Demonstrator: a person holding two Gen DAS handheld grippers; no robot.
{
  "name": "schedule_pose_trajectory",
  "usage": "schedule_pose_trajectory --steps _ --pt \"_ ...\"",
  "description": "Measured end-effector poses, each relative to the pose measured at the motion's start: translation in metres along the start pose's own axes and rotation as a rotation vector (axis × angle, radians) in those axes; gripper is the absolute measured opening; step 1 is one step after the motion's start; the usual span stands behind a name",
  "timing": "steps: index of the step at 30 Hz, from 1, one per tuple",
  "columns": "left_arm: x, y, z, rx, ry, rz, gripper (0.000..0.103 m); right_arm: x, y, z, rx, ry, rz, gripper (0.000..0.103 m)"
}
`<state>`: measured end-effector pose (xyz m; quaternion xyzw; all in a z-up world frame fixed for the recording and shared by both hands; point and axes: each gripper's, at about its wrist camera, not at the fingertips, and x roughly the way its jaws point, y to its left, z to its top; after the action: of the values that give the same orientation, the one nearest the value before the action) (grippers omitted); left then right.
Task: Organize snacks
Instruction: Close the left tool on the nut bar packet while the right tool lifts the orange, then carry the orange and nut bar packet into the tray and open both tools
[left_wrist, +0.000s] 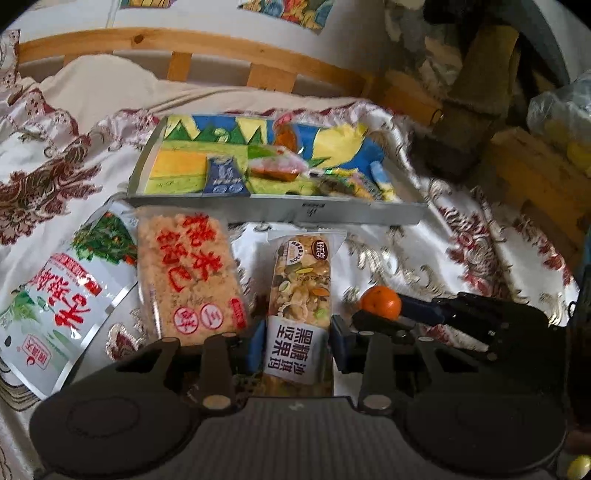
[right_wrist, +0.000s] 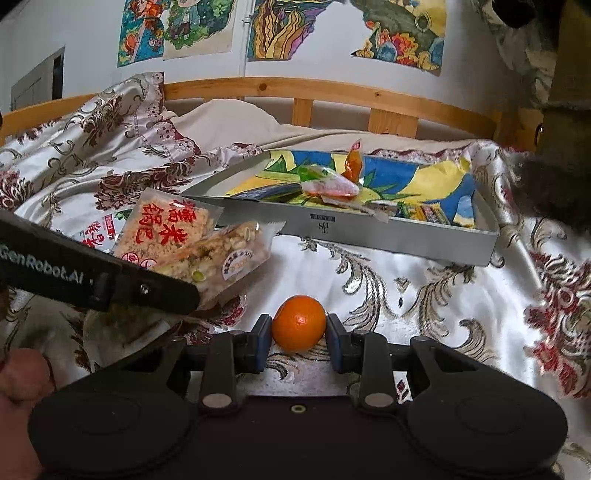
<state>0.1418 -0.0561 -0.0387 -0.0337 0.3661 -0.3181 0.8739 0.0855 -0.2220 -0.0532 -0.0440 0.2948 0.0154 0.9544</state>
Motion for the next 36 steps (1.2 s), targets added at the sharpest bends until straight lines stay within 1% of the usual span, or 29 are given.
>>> schedule_pose_trajectory --steps 2,5,9,12,15,17,24,27,31,36 --pt "-0.003 -0.002 0.001 -0.002 -0.016 0.006 0.040 -0.002 0.002 0.002 -0.015 -0.014 -0.012 0.033" --pt "-0.012 -0.002 0.003 -0.039 -0.053 0.024 0.040 -0.007 0.001 0.006 -0.013 -0.048 -0.017 0.033" --pt "-0.028 -0.004 0.010 -0.055 -0.114 0.076 0.040 -0.018 -0.005 0.017 0.007 -0.102 -0.026 0.033" --pt "-0.040 -0.004 0.016 -0.089 -0.151 0.110 0.040 -0.028 -0.009 0.026 0.022 -0.140 -0.028 0.033" --pt "-0.049 -0.007 0.022 -0.117 -0.171 0.159 0.040 -0.036 -0.015 0.037 0.038 -0.166 -0.019 0.033" --pt "-0.054 -0.009 0.027 -0.126 -0.179 0.175 0.040 -0.042 -0.019 0.045 0.051 -0.189 -0.020 0.033" --pt "-0.074 -0.033 0.050 -0.120 -0.233 0.188 0.040 -0.065 -0.032 0.063 0.090 -0.266 -0.018 0.033" --pt "-0.078 -0.043 0.060 -0.118 -0.255 0.179 0.040 -0.073 -0.037 0.069 0.099 -0.287 -0.022 0.033" --pt "-0.076 -0.057 0.072 -0.098 -0.286 0.178 0.040 -0.079 -0.041 0.073 0.120 -0.313 -0.025 0.033" --pt "-0.066 -0.066 0.087 -0.095 -0.299 0.158 0.040 -0.079 -0.050 0.085 0.126 -0.359 -0.041 0.033"
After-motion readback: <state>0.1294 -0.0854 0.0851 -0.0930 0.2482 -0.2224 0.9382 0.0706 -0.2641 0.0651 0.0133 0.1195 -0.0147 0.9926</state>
